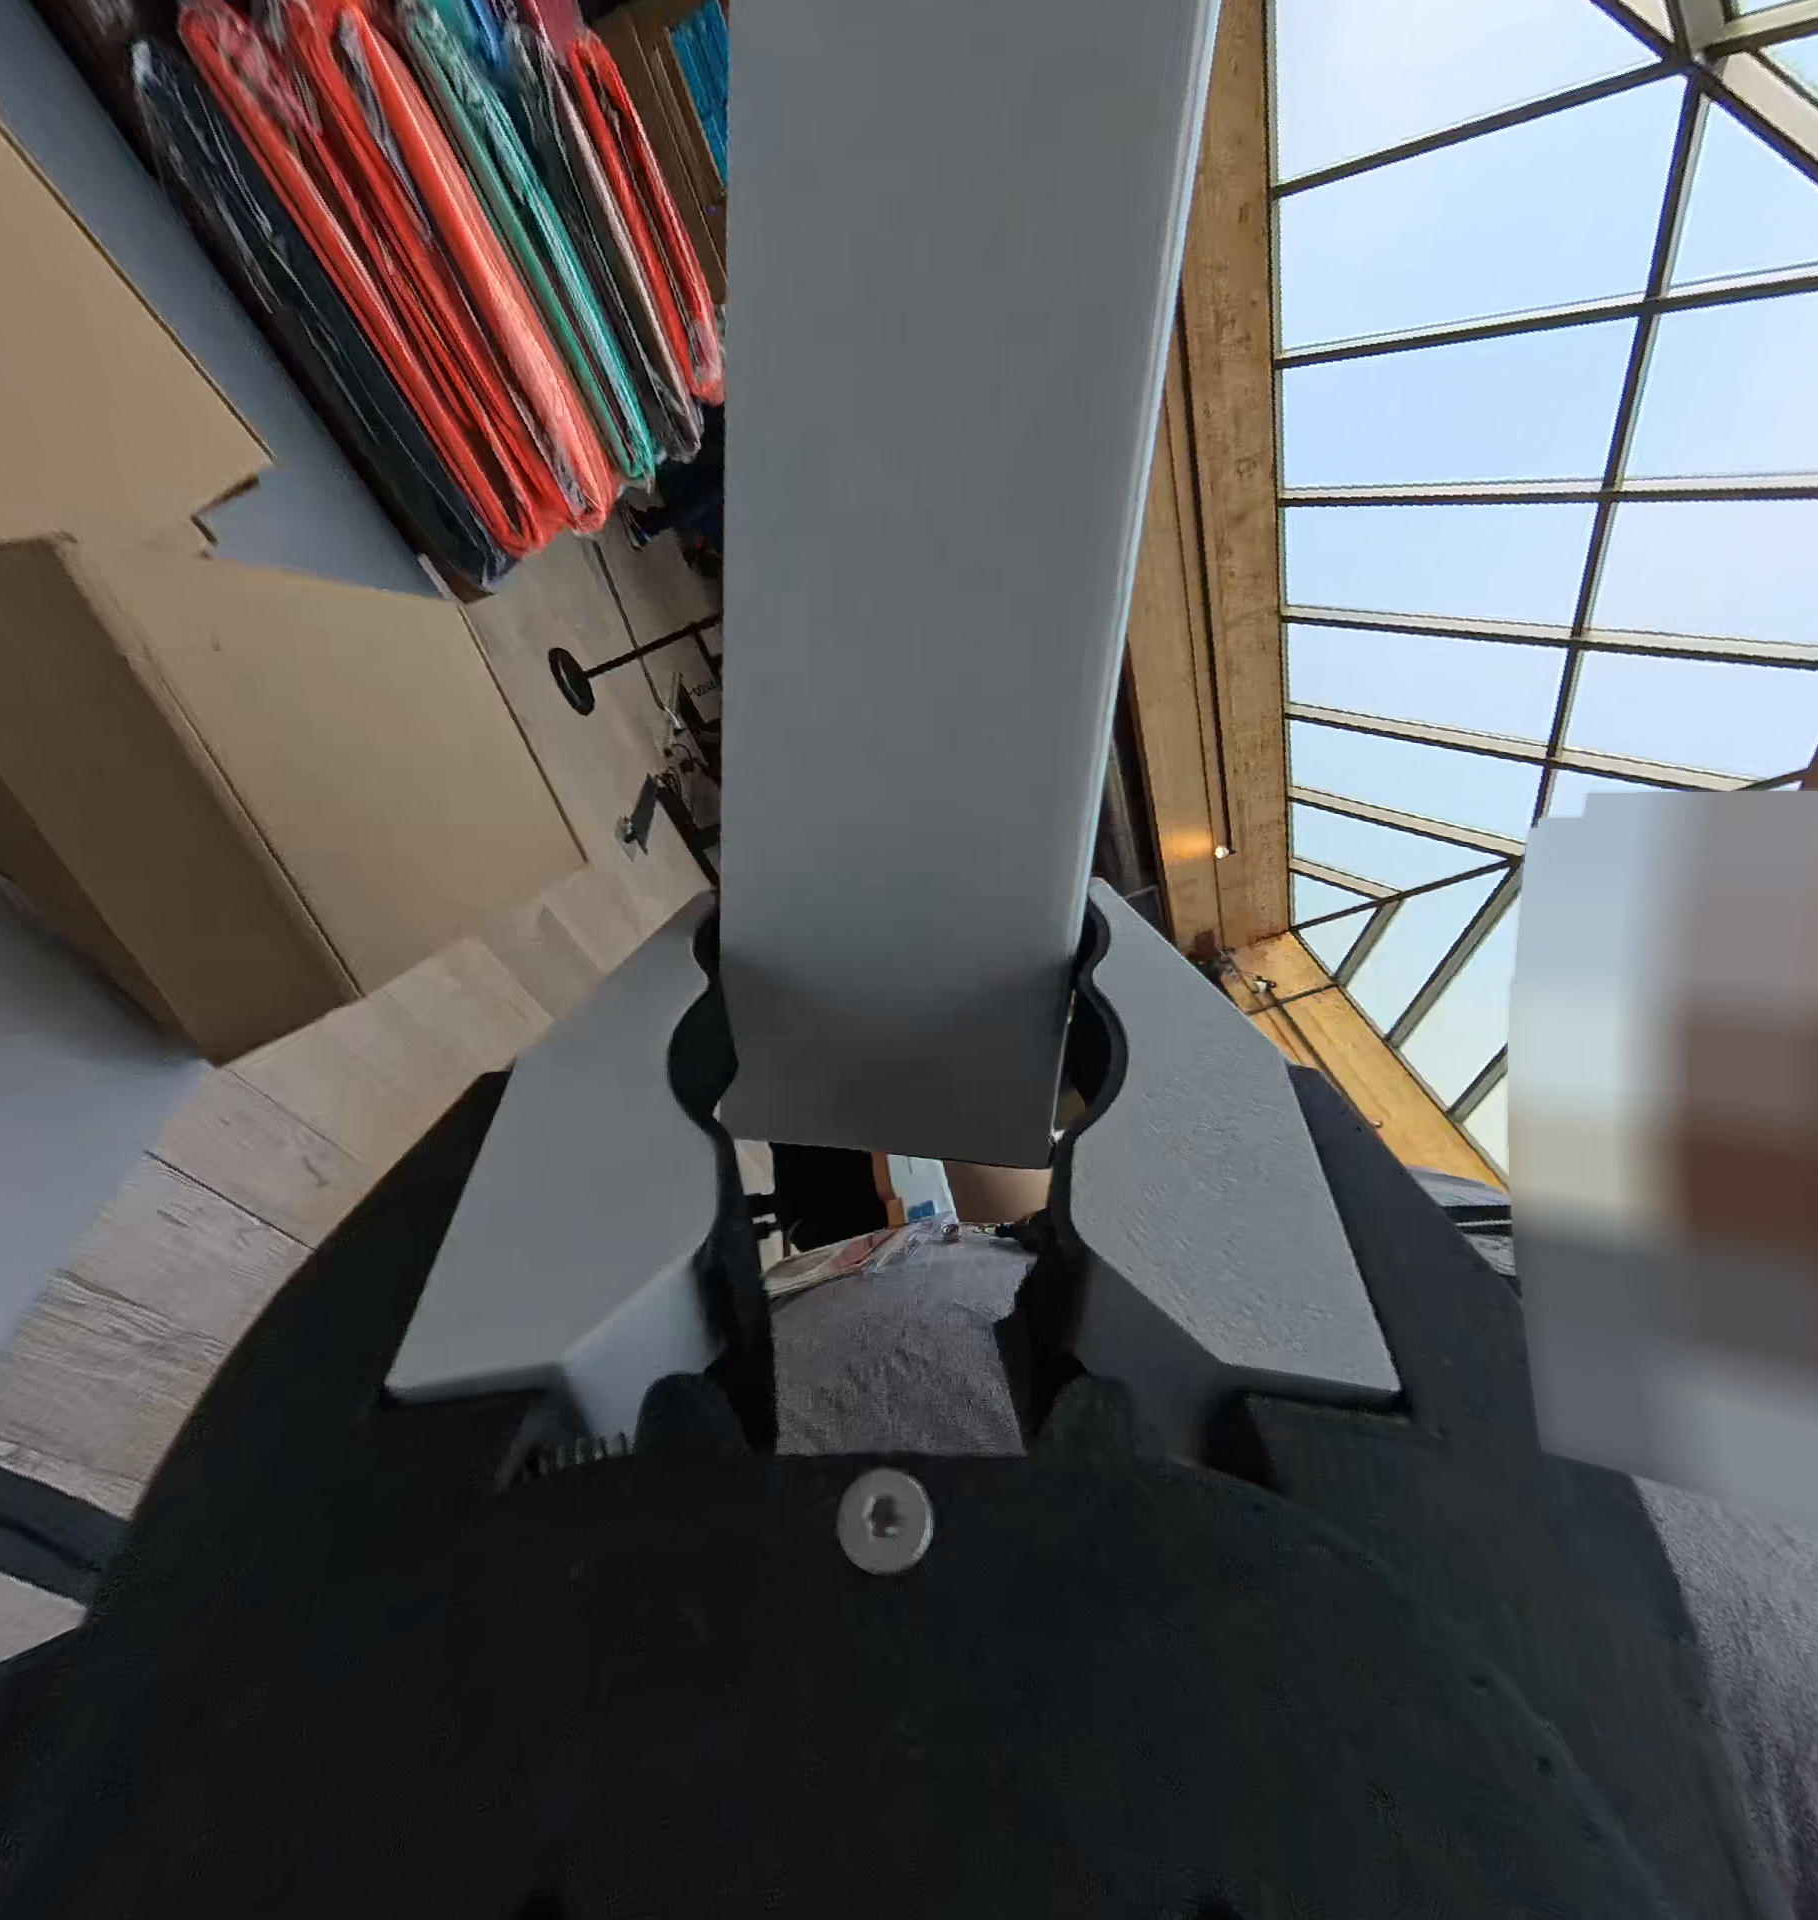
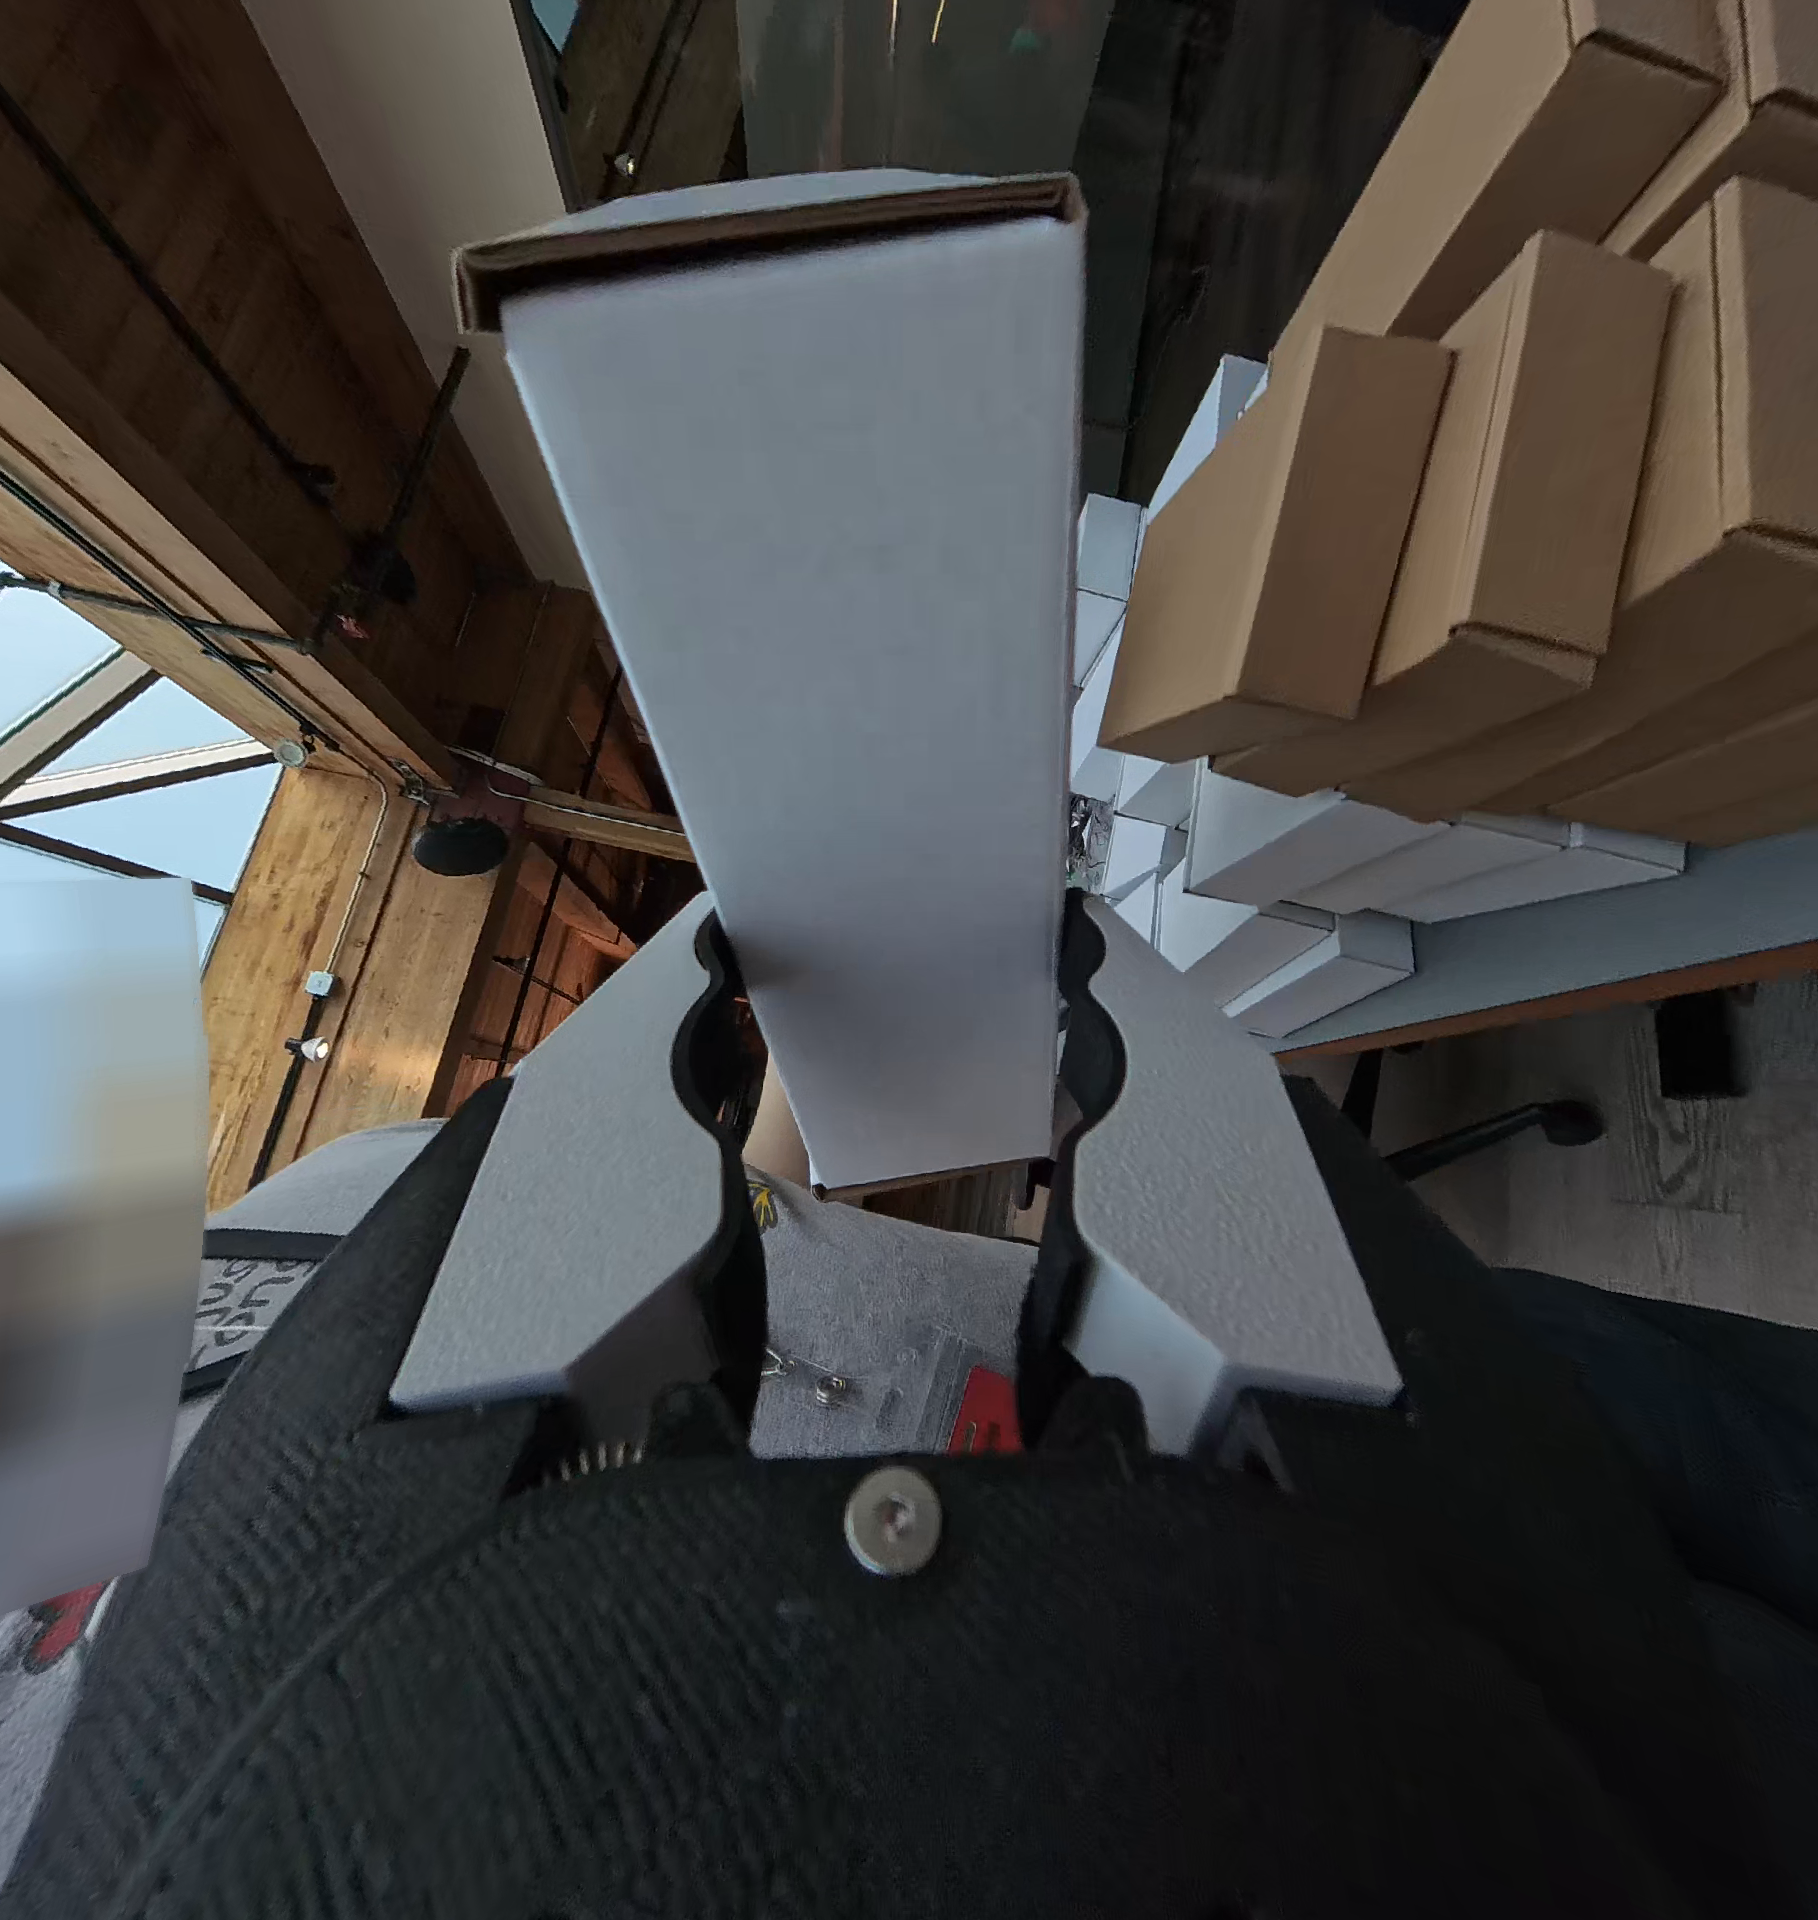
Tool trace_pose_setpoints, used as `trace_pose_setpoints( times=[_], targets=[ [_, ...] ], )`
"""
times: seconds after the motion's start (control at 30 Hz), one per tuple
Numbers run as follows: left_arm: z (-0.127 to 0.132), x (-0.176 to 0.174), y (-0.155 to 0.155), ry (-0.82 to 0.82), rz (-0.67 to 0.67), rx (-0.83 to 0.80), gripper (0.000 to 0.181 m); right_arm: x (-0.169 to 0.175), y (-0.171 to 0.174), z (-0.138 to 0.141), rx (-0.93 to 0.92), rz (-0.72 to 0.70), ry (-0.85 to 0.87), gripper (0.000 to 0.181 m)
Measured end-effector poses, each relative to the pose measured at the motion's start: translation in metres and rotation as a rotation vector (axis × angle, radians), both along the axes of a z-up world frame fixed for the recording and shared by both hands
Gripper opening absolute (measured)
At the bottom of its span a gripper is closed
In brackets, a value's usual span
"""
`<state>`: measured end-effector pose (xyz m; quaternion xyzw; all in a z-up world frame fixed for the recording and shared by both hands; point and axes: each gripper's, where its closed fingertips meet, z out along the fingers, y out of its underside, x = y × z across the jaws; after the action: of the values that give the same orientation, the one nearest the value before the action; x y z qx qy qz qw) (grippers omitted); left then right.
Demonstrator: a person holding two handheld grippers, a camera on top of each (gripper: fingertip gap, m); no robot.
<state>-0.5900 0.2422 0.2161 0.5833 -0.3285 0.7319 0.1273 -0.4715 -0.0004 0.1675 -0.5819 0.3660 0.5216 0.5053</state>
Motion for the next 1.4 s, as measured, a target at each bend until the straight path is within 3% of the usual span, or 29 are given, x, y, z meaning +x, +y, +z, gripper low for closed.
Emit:
trace_pose_setpoints(
  times=[0.13, 0.27, 0.47, 0.7, 0.8, 1.0, 1.2, 1.4],
  targets=[
    [0.014, 0.029, 0.035, -0.017, 0.088, 0.122, 0.063, 0.044, 0.026, 0.015, 0.029, 0.023, 0.003, 0.061],
    [0.047, 0.06, 0.041, -0.095, 0.088, 0.142, 0.063, 0.086, 0.054, 0.03, 0.057, 0.081, -0.029, 0.061],
    [0.077, 0.096, 0.034, -0.139, 0.2, 0.233, 0.063, 0.14, 0.077, 0.057, 0.11, 0.253, -0.072, 0.061],
    [0.093, 0.137, 0.005, -0.154, 0.448, 0.253, 0.063, 0.214, 0.059, 0.061, 0.081, 0.477, -0.143, 0.061],
    [0.097, 0.154, -0.002, -0.142, 0.514, 0.254, 0.063, 0.246, 0.054, 0.055, 0.039, 0.499, -0.179, 0.061],
    [0.105, 0.182, -0.013, -0.095, 0.541, 0.255, 0.063, 0.268, 0.061, 0.052, 0.07, 0.561, -0.117, 0.061],
    [0.133, 0.194, 0.028, -0.062, 0.518, 0.302, 0.062, 0.271, 0.099, 0.068, 0.124, 0.571, -0.009, 0.06],
    [0.204, 0.193, 0.099, -0.133, 0.486, 0.336, 0.062, 0.288, 0.159, 0.148, 0.199, 0.562, -0.109, 0.061]
  ],
)
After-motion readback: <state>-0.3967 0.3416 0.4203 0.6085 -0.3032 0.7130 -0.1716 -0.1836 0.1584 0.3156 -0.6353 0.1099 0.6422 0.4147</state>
